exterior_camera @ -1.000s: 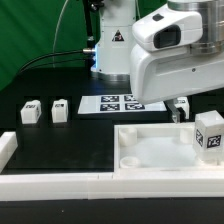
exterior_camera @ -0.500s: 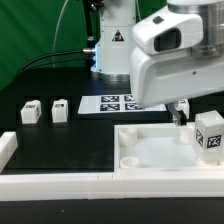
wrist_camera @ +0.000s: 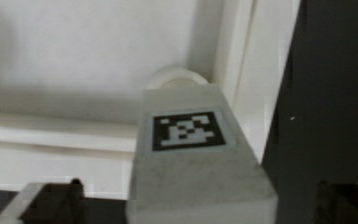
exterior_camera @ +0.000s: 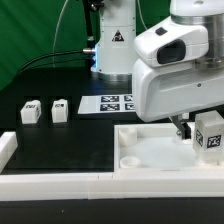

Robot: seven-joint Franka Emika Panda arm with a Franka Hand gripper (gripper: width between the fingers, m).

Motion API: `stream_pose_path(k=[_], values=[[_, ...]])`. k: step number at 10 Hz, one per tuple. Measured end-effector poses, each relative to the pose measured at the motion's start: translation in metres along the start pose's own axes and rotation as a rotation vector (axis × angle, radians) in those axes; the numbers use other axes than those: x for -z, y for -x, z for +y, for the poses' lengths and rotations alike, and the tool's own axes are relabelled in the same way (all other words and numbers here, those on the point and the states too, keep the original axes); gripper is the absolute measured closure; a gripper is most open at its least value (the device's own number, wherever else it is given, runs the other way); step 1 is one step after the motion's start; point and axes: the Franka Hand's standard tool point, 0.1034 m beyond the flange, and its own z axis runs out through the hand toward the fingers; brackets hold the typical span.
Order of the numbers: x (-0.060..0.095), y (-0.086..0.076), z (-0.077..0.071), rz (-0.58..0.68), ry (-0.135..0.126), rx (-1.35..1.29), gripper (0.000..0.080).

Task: Assemble one leg

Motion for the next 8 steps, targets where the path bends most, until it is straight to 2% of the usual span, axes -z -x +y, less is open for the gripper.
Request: stream_pose_path(k=[1, 2, 3, 4, 8], values=[[-0.0023, 0.0016, -0.0001, 0.001, 0.001, 0.0, 0.0197], [-0.0029, 0.002, -0.0001, 0.0, 0.001, 0.003, 0.0382], [-0.0045, 0.0026, 0.0008, -0.003, 0.0, 0.033, 0.0382], [-0.0045, 0.0025, 0.0008, -0.003, 0.0, 0.031, 0.0508], [-0.0045, 0.0025, 0.0009, -0.003, 0.0, -0.031, 0.0508]])
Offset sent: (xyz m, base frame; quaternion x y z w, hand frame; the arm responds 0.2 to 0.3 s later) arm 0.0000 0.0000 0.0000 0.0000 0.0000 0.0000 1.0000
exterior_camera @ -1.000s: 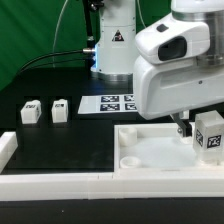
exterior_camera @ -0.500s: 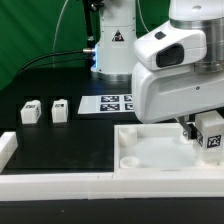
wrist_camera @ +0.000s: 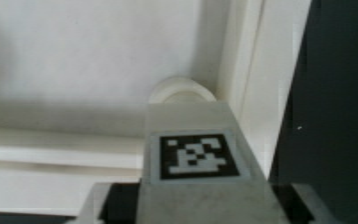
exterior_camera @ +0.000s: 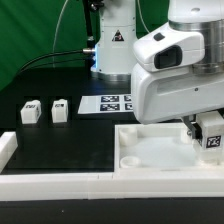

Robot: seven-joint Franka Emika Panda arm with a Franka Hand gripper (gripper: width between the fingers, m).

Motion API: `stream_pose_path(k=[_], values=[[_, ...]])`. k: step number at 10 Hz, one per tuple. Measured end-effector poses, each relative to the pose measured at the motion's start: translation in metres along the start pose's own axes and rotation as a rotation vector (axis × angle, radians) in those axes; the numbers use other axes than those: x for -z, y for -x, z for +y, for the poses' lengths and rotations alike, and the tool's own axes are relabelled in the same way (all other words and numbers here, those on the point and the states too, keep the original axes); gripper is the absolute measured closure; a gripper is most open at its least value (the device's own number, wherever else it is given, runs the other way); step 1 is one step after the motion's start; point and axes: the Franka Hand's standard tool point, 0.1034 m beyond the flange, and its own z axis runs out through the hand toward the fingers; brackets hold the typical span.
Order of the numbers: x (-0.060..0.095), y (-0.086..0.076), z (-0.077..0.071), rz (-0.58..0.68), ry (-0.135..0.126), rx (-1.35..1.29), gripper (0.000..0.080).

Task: Assemble one leg

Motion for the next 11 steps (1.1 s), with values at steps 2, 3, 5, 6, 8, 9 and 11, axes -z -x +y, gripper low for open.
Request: stream_pose_path(k=[2, 3, 5, 6, 8, 9, 11], values=[[0.0001, -0.0002, 0.0008, 0.001, 0.0, -0.205, 0.0508], [0.0002, -0.0004, 0.0015, 0.002, 0.001, -0.306, 0.0507], [0.0001, -0.0007, 0.0037, 0.01, -0.004, -0.574, 0.0506], [0.0002, -0.0012, 0.0044, 0.015, -0.003, -0.662, 0.0506], [0.0003, -0.0015, 0.0058, 0.016, -0.006, -0.883, 0.0506], [0.0004, -0.0015, 0.0066, 0.017, -0.006, -1.002, 0.0506], [0.0, -0.0014, 0.0059, 0.016, -0.008, -1.184, 0.0506]])
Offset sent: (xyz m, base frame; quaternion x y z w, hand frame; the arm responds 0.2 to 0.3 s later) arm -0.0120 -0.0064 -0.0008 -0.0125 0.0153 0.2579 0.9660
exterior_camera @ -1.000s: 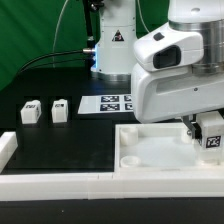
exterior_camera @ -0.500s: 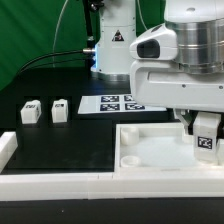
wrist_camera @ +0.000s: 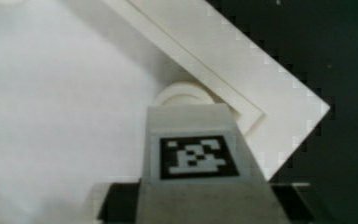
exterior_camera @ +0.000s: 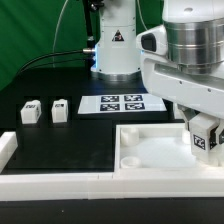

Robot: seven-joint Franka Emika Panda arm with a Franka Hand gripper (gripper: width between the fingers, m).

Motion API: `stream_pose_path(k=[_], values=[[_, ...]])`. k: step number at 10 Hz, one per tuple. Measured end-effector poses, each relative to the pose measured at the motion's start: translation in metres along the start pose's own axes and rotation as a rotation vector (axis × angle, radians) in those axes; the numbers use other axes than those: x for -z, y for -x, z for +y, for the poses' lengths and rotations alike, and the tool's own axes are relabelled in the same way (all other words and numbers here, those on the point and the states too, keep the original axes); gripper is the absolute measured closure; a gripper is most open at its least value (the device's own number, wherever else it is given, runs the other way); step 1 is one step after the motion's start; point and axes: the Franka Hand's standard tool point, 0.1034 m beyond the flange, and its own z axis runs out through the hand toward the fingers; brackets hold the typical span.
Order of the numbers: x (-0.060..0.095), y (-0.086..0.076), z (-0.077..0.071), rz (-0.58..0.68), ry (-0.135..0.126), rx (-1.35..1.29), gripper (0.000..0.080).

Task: Assemble one leg

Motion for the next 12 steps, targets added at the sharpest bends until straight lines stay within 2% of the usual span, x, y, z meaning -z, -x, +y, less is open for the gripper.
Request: stream_pose_path(k=[3, 6, 7, 8, 9, 10, 12], values=[[-0.002, 0.005, -0.001, -0.009, 0.004, -0.329, 0.0506], [-0.002, 0.009, -0.002, -0.025, 0.0, -0.525, 0.0506], [-0.003, 0.01, -0.003, -0.026, -0.001, -0.517, 0.0404], [-0.003, 0.01, -0.003, -0.026, 0.0, -0.505, 0.0404], [-0.003, 0.011, -0.003, -0.026, 0.0, -0.492, 0.0267], [-0.003, 0.011, -0.003, -0.026, -0.001, -0.437, 0.0187], [-0.005, 0.015, -0.004, -0.025, 0.003, -0.305, 0.0157]])
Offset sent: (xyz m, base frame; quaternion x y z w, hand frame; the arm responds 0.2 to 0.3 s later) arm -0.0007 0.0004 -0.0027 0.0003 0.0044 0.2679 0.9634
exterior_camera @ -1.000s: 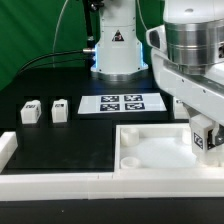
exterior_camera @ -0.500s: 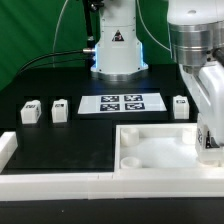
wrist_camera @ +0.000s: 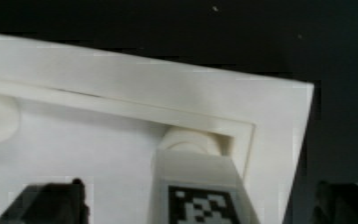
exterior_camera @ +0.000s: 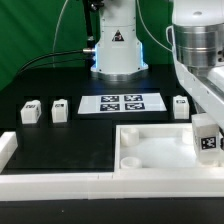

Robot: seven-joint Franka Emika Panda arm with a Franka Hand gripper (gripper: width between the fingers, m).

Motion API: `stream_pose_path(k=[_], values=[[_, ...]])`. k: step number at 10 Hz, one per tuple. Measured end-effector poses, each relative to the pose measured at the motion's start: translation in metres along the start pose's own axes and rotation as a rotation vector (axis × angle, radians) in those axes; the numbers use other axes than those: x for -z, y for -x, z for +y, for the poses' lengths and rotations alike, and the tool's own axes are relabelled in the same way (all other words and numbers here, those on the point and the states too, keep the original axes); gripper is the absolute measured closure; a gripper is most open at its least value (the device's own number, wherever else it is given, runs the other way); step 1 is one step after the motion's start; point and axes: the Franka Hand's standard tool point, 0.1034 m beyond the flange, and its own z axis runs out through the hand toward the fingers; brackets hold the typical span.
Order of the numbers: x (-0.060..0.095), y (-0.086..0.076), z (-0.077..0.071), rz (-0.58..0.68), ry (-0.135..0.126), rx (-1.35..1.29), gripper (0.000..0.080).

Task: Assemble one leg

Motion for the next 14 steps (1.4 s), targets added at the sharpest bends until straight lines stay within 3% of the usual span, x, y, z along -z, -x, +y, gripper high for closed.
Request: stream_pose_path(k=[7, 10, 14], values=[[-0.004, -0.01, 0.002, -0.004, 0.008, 0.826, 0.0151], [0.006, -0.008, 0.001, -0.01, 0.018, 1.182, 0.0151], [0.009, -0.01, 0.001, -0.007, 0.013, 1.295, 0.0151]])
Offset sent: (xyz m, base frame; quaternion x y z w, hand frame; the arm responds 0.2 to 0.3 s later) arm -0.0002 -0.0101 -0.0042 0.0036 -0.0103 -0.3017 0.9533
